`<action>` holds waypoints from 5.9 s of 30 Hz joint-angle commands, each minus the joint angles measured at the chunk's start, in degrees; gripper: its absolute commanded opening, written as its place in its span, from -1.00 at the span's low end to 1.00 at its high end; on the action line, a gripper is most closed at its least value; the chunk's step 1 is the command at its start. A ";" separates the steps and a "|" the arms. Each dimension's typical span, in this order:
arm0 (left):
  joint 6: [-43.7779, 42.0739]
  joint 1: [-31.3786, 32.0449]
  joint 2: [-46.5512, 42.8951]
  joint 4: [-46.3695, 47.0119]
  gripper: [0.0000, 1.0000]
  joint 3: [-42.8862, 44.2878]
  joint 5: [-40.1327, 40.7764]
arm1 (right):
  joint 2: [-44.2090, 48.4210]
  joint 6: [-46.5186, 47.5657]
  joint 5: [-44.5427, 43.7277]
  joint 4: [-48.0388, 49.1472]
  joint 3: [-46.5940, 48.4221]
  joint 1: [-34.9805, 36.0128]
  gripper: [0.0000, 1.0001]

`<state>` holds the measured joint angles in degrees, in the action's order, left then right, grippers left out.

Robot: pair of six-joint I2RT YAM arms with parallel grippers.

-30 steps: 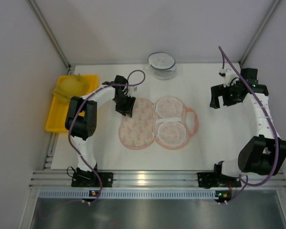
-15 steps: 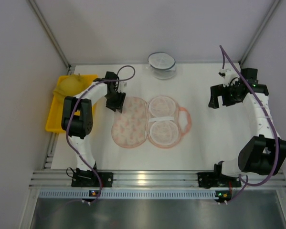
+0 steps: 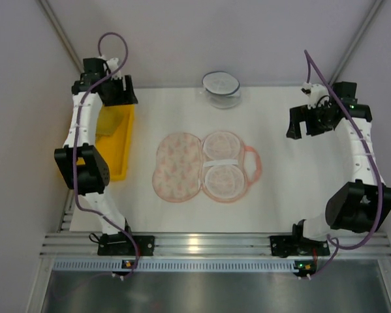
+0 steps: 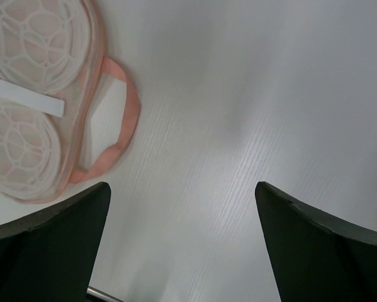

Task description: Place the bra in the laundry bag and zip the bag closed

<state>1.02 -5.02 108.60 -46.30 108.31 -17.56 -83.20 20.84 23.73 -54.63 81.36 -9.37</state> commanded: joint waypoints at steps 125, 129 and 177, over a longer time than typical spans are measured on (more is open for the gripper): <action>-9.73 43.95 -29.59 13.76 -1.00 -23.48 -41.42 | 8.05 -0.62 1.41 0.31 -9.29 5.94 0.99; -8.84 43.95 -27.22 19.66 -1.00 -26.48 -40.27 | 8.14 -0.54 1.41 0.40 -9.64 5.94 0.99; -9.10 31.38 9.00 30.92 -0.69 -11.28 -32.20 | 9.02 -0.80 1.15 0.31 -12.46 6.02 0.99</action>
<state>-7.57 26.22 116.51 -18.06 94.56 -50.98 -76.12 20.75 24.47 -56.51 68.64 -4.23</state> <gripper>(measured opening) 0.124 0.993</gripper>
